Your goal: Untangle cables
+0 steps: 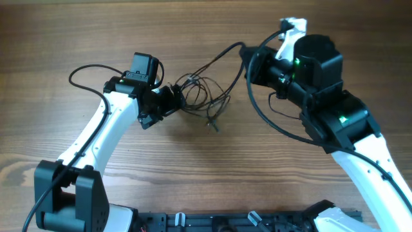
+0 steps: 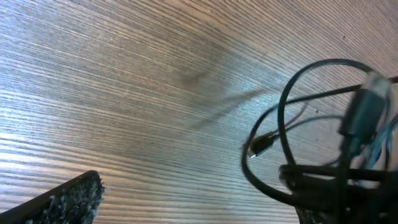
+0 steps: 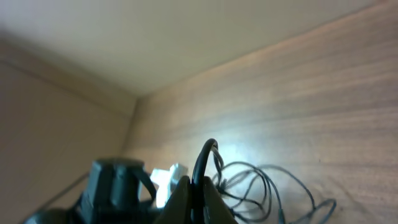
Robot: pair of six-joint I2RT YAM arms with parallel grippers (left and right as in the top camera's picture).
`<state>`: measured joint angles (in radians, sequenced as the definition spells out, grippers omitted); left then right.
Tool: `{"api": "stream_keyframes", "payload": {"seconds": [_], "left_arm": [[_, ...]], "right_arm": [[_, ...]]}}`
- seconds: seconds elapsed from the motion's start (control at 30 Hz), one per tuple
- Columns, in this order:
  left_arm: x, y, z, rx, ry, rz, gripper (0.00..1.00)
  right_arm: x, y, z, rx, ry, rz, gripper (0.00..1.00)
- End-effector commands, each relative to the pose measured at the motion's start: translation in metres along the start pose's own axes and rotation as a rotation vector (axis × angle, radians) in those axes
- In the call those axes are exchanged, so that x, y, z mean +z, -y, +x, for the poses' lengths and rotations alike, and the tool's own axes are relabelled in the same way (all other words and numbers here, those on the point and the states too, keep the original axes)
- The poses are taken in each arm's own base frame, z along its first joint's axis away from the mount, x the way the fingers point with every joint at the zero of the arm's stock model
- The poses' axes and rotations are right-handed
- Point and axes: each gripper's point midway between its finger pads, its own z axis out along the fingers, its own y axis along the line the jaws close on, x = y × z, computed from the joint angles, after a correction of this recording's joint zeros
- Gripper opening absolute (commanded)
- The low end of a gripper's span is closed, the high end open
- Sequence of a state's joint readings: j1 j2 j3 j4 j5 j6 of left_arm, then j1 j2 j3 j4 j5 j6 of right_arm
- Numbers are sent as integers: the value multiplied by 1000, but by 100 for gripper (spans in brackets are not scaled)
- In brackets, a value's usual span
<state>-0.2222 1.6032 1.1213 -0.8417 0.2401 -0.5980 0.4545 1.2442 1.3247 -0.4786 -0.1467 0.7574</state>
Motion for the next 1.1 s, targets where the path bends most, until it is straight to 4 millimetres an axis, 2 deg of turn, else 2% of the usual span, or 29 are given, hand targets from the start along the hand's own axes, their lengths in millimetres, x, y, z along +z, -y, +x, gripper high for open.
{"api": "stream_keyframes", "payload": {"seconds": [0.0,0.13,0.27,0.43,0.5,0.6,0.7,0.8,0.87,0.97,1.0,1.07], "left_arm": [[1,-6,-6,-26,15,-33,100],[1,-11,-8,-27,32,-59,100],[1,-12,-9,-27,36,-64,100],[1,-12,-9,-27,36,-64,100],[1,-12,-9,-27,36,-64,100],[1,-12,-10,-26,39,-62,100],[1,-11,-10,-26,38,-62,100],[2,-9,-8,-23,29,-52,100],[2,0,-2,-23,-6,-3,100],[-2,24,10,-22,-91,145,100],[-3,29,10,-23,-103,177,100],[-3,29,8,-24,-96,182,100]], "right_arm": [[-23,-3,-38,74,182,32,5],[-36,-7,-68,77,332,41,5],[-48,-16,-85,7,384,46,5],[-72,-23,-109,12,449,58,5],[-84,-30,-121,-1,482,48,4],[-92,-47,-125,-9,478,-10,5],[-89,-59,-115,-4,413,-81,5],[-71,-66,-95,-21,291,-139,4],[-53,-59,-80,-16,203,-125,5],[-17,-33,-56,9,79,-39,5],[-3,-30,-40,13,-3,-48,5],[11,-31,-24,18,-95,-84,4]]}}
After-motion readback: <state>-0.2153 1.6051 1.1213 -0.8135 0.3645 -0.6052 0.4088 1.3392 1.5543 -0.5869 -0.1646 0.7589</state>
